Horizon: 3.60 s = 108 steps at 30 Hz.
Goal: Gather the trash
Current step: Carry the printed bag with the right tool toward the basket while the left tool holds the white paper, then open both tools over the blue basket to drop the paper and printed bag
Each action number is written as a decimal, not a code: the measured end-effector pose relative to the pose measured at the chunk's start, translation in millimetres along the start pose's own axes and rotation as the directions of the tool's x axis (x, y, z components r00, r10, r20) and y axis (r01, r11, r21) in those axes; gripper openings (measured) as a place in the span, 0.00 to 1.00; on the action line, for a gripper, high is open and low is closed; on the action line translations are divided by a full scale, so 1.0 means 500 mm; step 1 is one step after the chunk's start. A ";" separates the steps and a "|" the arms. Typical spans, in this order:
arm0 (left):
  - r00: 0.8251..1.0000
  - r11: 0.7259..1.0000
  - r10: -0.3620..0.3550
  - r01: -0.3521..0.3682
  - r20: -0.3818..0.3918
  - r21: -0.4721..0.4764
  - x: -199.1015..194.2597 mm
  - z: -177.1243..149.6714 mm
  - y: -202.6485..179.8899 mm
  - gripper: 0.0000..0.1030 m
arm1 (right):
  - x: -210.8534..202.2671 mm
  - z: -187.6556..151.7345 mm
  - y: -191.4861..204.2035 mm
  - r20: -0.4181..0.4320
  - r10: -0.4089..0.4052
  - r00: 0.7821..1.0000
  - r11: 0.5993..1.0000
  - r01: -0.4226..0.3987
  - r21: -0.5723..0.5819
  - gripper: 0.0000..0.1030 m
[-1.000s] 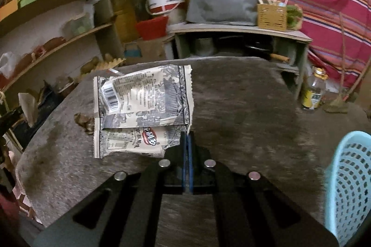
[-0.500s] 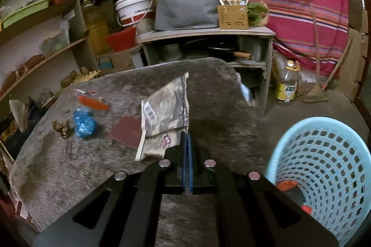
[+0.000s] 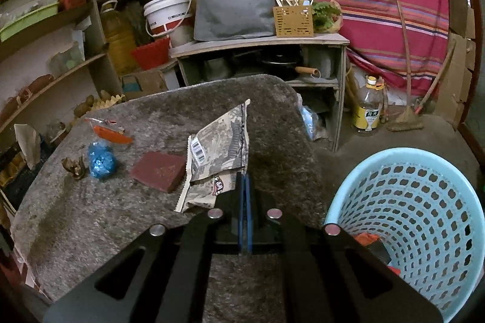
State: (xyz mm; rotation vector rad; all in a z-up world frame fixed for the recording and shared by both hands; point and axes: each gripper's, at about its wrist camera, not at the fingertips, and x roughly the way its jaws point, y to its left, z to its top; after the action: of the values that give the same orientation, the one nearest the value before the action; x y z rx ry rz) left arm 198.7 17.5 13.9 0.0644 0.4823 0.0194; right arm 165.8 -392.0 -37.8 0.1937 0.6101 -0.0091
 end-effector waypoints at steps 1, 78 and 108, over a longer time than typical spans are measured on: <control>1.000 1.000 0.000 0.000 0.002 0.009 0.000 0.000 -0.009 0.01 | -0.001 0.001 0.001 0.002 0.001 1.000 1.000 -0.001 0.000 0.01; 0.851 0.813 -0.513 0.524 -0.115 0.253 -0.043 -0.029 -0.756 0.84 | -0.160 -0.062 -0.379 -0.084 -0.368 0.926 0.891 0.377 0.254 0.01; 0.821 0.766 -0.519 0.570 -0.238 0.298 -0.036 -0.103 -0.766 0.76 | -0.148 -0.075 -0.401 -0.161 -0.375 0.913 0.879 0.405 0.250 0.07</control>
State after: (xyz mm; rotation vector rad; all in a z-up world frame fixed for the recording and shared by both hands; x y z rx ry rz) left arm 160.1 -362.1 -48.8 0.2811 0.6310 -0.6524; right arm 70.9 -585.4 -61.3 0.3434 0.7483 -0.4833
